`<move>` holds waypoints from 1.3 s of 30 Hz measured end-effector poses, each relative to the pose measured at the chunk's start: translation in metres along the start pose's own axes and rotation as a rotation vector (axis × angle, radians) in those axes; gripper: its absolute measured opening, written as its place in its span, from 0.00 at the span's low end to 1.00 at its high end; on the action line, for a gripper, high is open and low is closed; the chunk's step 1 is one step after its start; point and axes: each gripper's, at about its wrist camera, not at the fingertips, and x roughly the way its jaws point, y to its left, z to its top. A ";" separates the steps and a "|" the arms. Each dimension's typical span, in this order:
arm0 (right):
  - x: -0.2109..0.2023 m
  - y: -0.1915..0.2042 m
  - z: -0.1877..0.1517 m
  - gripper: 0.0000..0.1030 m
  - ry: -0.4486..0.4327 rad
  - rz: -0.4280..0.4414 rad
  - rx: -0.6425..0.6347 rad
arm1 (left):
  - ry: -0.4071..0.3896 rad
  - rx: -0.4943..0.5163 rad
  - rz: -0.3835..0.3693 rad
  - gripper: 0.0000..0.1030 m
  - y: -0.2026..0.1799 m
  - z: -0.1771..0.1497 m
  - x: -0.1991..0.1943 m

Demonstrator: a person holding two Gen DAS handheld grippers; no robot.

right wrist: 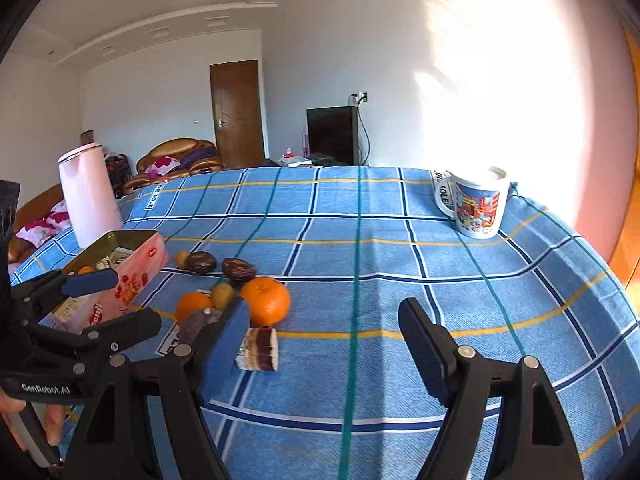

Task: Organize fruits
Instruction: 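Grasp the dark purple fruit with the left tool while the right tool grasps another cake slice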

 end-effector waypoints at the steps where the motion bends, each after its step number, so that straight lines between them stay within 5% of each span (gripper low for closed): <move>1: 0.001 -0.005 -0.001 0.76 0.000 -0.003 0.016 | 0.017 0.005 -0.011 0.90 -0.004 0.001 0.006; 10: 0.006 -0.016 -0.008 0.76 0.006 0.012 0.065 | 0.109 -0.010 0.028 0.88 -0.009 0.004 0.034; 17: 0.013 -0.014 -0.008 0.76 0.043 0.024 0.057 | 0.095 -0.051 0.005 0.87 0.003 0.000 0.026; 21: 0.016 -0.012 -0.008 0.76 0.065 0.012 0.042 | 0.115 -0.010 -0.035 0.71 -0.012 0.002 0.034; 26: 0.018 -0.020 -0.009 0.76 0.076 0.024 0.083 | 0.118 0.008 -0.044 0.67 -0.017 0.005 0.037; 29: 0.019 -0.017 -0.009 0.76 0.084 0.023 0.073 | 0.112 0.025 -0.087 0.45 -0.017 0.005 0.034; 34: 0.020 -0.008 -0.011 0.76 0.098 0.074 0.036 | 0.089 0.025 -0.109 0.43 -0.010 0.000 0.019; 39: 0.024 0.007 -0.010 0.76 0.117 0.103 -0.012 | 0.043 0.017 -0.050 0.39 0.009 0.002 0.003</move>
